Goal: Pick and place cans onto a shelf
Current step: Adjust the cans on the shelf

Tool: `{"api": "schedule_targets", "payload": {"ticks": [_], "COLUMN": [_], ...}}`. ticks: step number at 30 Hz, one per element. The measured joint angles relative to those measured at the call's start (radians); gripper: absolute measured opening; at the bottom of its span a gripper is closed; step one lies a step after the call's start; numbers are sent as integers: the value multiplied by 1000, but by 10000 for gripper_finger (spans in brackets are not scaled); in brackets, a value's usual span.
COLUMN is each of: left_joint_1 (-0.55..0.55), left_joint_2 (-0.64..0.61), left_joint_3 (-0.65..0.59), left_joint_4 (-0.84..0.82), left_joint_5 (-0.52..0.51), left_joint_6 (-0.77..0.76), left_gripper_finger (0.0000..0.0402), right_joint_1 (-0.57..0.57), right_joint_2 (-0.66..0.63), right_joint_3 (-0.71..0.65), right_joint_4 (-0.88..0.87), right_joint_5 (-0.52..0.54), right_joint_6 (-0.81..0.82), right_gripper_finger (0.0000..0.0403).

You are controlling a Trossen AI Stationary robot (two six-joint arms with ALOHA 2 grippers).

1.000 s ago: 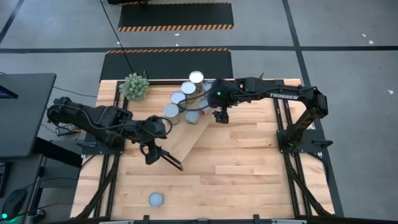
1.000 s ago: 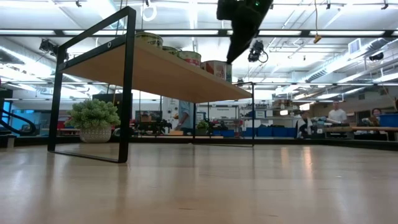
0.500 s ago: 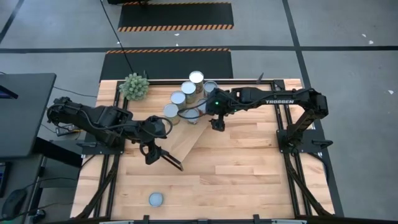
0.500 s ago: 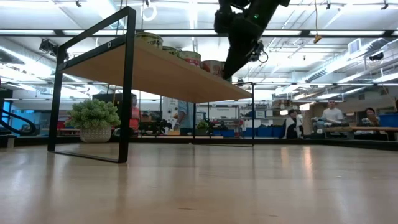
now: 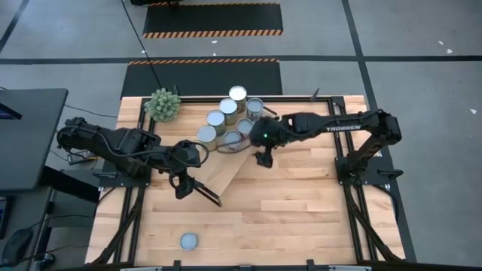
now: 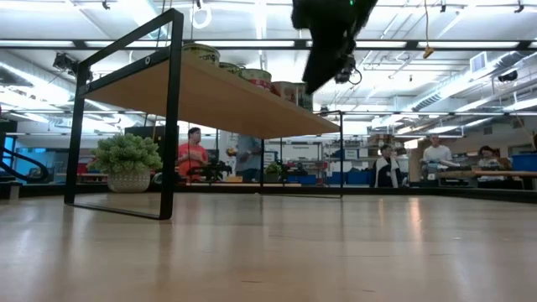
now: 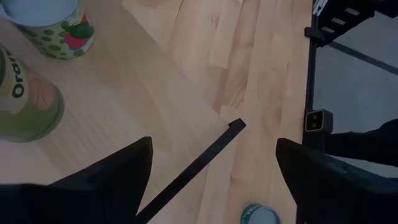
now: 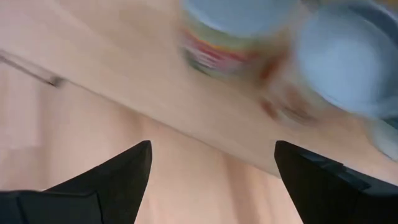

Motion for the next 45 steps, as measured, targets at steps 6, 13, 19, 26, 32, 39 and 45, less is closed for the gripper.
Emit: {"api": "schedule_targets", "payload": {"ticks": [6,13,19,26,32,39,45], "left_joint_1": [10,10,10,10,3,-4,-6], "left_joint_2": [0,0,0,0,0,0,0], "left_joint_3": [0,0,0,0,0,0,0], "left_joint_4": [-2,-1,12,26,25,24,24], "left_joint_5": [0,0,-1,0,3,4,51], "left_joint_6": [18,28,37,35,11,15,-14], "left_gripper_finger": [345,345,345,345,345,345,345], "right_joint_1": [82,114,113,99,88,45,-7], "right_joint_2": [10,20,45,84,48,28,28], "right_joint_3": [-30,-124,-154,-155,-155,-155,-155], "right_joint_4": [211,487,547,559,471,417,417], "right_joint_5": [-16,-22,14,29,21,40,30], "right_joint_6": [31,72,73,46,44,-17,-57], "right_gripper_finger": [347,347,347,347,347,347,347]}}
